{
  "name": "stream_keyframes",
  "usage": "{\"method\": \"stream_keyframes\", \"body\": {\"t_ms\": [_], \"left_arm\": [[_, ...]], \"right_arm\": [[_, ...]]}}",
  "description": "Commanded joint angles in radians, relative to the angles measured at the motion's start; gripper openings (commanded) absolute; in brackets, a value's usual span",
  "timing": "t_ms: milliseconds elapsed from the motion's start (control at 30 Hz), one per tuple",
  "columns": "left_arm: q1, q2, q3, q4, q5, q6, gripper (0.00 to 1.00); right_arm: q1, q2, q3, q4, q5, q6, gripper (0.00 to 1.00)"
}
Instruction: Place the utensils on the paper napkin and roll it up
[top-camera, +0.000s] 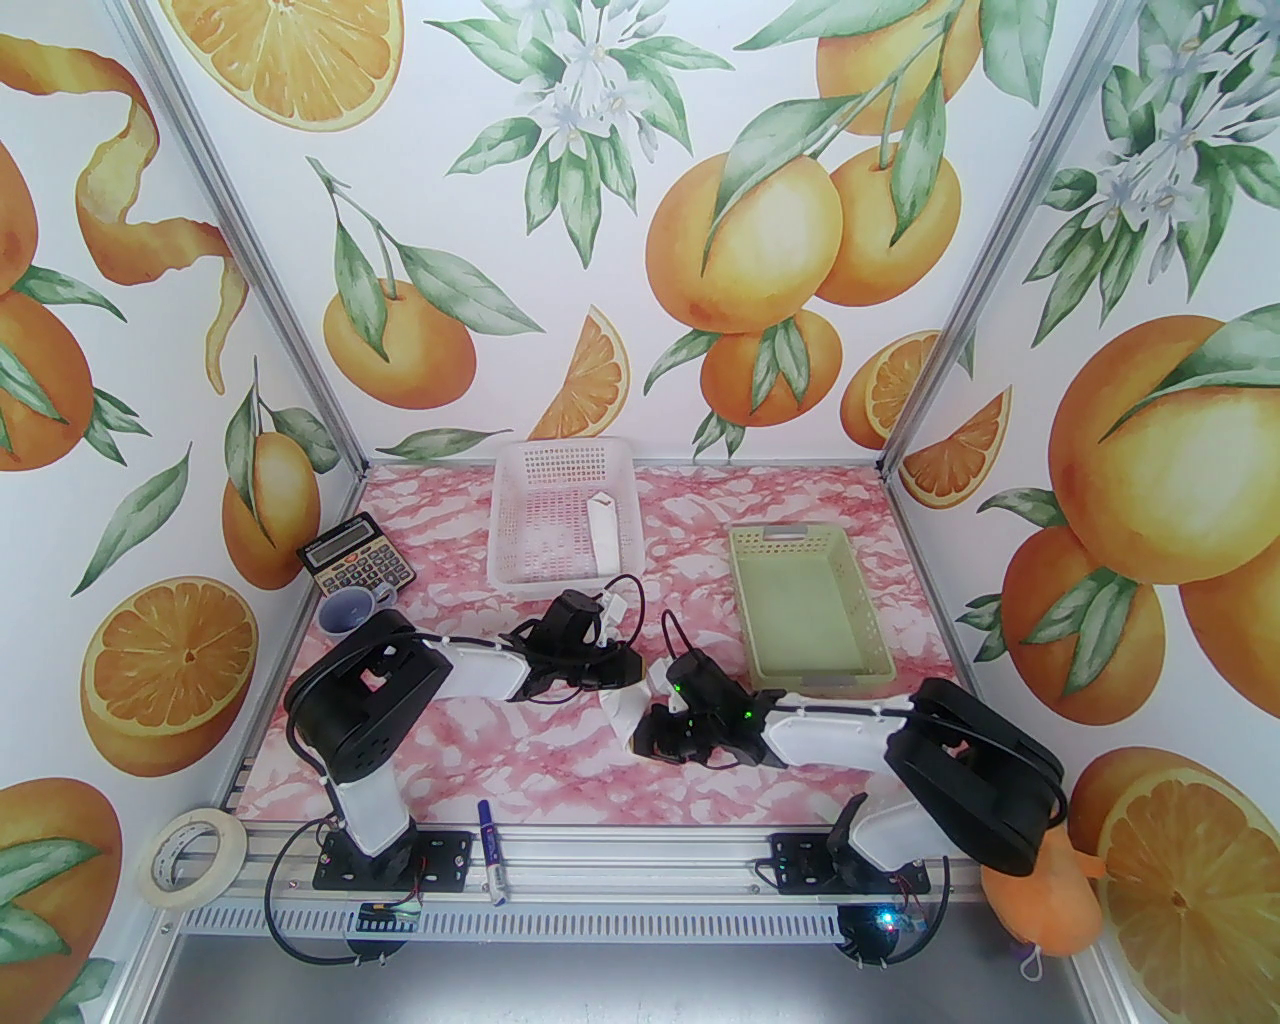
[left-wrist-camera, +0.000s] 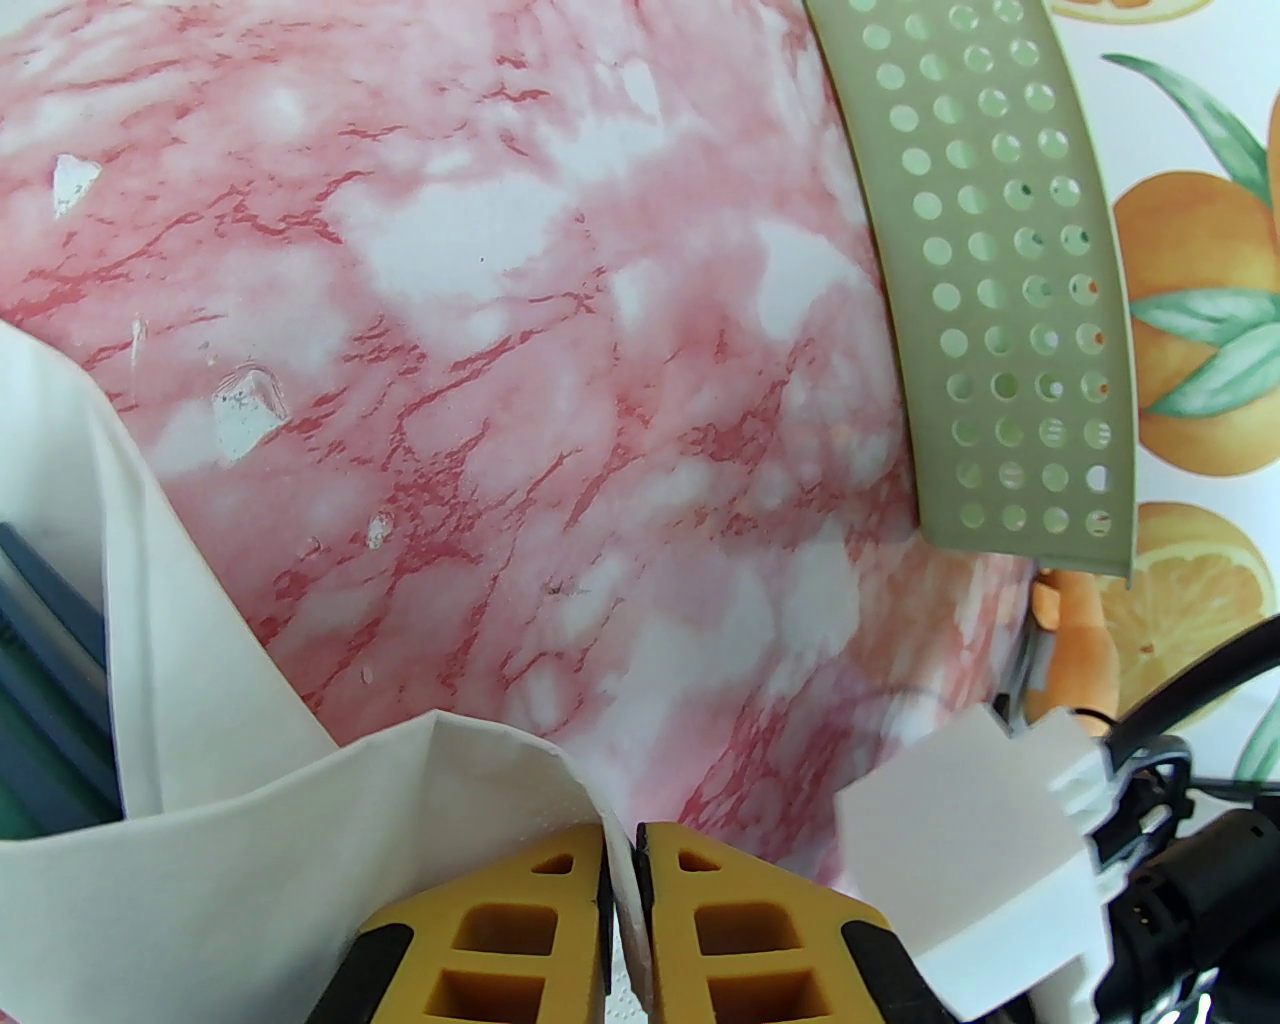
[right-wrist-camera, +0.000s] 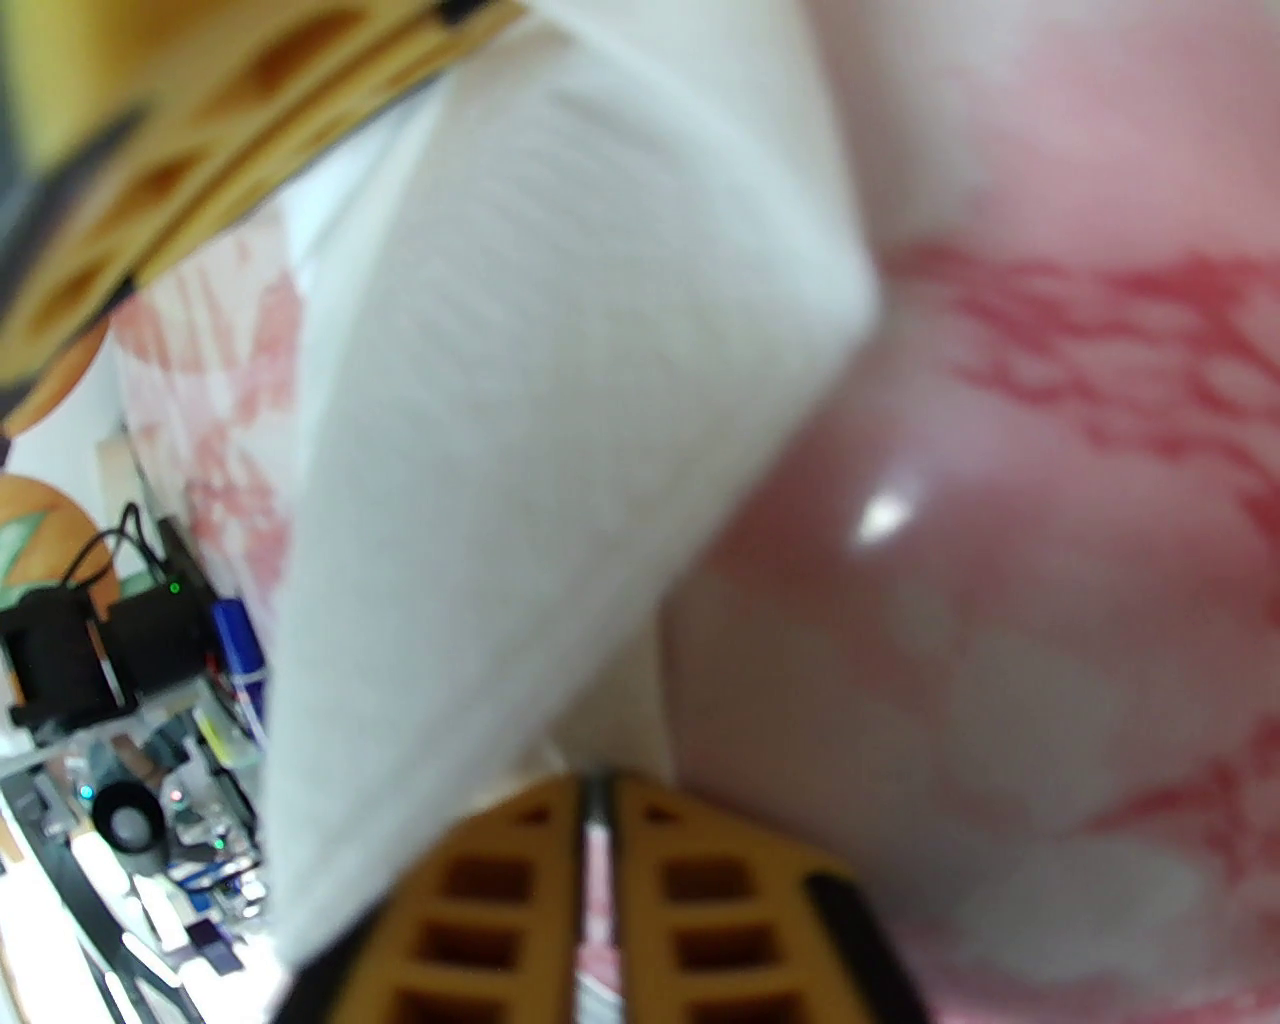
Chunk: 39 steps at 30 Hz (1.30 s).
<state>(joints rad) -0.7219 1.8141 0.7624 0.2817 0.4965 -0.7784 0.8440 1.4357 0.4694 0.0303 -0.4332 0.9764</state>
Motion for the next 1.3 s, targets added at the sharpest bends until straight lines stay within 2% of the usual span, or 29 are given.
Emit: {"method": "stream_keyframes", "body": {"t_ms": [0, 300, 667, 933, 1267], "left_arm": [[-0.003, 0.022, -0.015, 0.016, -0.027, 0.012, 0.14], [-0.011, 0.027, -0.014, 0.017, -0.027, 0.014, 0.14], [-0.012, 0.022, -0.012, 0.017, -0.03, 0.014, 0.14], [-0.013, 0.021, -0.009, 0.013, -0.029, 0.016, 0.14], [-0.013, 0.021, -0.006, 0.012, -0.026, 0.017, 0.14]], "right_arm": [[0.003, -0.078, -0.002, -0.078, 0.042, 0.002, 0.26], [-0.129, -0.244, -0.066, -0.029, -0.052, 0.043, 0.44], [-0.12, -0.094, -0.051, 0.143, -0.092, 0.098, 0.48], [-0.092, -0.002, 0.004, 0.172, -0.097, 0.093, 0.45], [-0.069, 0.029, 0.003, 0.105, -0.067, 0.06, 0.26]]}}
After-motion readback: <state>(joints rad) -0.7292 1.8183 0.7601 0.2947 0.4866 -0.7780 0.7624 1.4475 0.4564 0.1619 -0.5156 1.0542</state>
